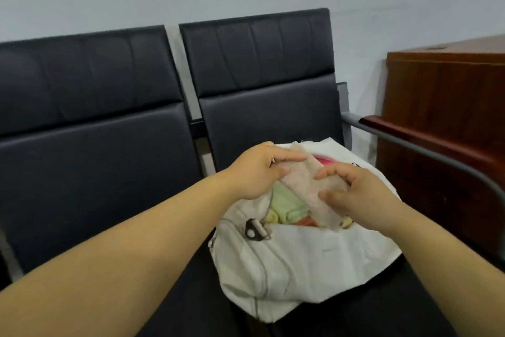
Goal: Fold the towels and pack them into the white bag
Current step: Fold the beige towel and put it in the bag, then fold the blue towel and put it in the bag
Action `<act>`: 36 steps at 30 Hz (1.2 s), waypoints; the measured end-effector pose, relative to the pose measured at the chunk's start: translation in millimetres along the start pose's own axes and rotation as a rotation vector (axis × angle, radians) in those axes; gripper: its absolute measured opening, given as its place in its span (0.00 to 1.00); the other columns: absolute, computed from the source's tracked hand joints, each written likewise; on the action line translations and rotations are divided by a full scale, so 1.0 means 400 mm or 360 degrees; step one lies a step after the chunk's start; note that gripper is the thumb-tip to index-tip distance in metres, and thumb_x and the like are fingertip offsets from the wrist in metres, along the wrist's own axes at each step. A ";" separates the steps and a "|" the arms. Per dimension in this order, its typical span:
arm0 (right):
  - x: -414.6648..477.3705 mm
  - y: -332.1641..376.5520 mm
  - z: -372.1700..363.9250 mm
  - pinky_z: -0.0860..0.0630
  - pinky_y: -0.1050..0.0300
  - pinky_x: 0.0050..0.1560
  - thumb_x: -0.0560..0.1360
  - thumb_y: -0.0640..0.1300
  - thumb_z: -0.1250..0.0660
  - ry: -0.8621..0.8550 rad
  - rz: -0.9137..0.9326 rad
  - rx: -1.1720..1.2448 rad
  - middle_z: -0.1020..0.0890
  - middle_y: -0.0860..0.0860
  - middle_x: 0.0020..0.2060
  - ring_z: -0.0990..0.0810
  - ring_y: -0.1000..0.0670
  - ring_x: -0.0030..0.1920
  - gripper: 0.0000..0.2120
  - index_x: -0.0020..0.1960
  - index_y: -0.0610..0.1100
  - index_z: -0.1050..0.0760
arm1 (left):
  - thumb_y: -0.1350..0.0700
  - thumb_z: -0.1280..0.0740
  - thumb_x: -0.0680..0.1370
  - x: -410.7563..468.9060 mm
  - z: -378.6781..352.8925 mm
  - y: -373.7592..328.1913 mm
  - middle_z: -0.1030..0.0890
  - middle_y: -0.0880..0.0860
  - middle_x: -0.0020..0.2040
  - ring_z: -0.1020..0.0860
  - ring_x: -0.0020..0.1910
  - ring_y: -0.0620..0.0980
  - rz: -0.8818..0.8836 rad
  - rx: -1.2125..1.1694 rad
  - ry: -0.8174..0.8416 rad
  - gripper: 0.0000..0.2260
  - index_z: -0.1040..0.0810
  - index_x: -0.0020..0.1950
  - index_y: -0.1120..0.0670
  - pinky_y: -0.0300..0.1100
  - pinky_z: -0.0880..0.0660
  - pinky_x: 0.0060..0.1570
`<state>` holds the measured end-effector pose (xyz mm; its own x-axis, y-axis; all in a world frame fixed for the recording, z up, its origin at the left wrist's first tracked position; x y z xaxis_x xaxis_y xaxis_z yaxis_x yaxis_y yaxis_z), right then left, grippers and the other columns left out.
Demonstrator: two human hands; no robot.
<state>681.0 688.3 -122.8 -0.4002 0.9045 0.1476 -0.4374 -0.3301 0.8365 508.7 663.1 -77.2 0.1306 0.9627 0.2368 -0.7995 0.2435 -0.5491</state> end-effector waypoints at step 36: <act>0.338 -0.225 -0.241 0.49 0.40 0.79 0.71 0.67 0.69 0.0588 -0.0124 -0.1039 0.53 0.56 0.82 0.51 0.45 0.82 0.38 0.81 0.64 0.53 | 0.54 0.39 0.84 0.176 -0.012 0.244 0.32 0.47 0.72 0.31 0.69 0.51 0.0351 0.0557 -0.0083 0.22 0.36 0.80 0.48 0.45 0.31 0.66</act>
<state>588.7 814.3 -229.0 -0.5426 0.8200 -0.1819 -0.8177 -0.4661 0.3377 442.7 755.1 -117.8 -0.0889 0.9780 0.1889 -0.9571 -0.0314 -0.2879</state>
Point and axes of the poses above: each hand's wrist, its own x-axis towards the middle knuckle, its own z-axis out of the back of the hand, y = z × x, the point moved 10 cm from there along x, towards the middle knuckle
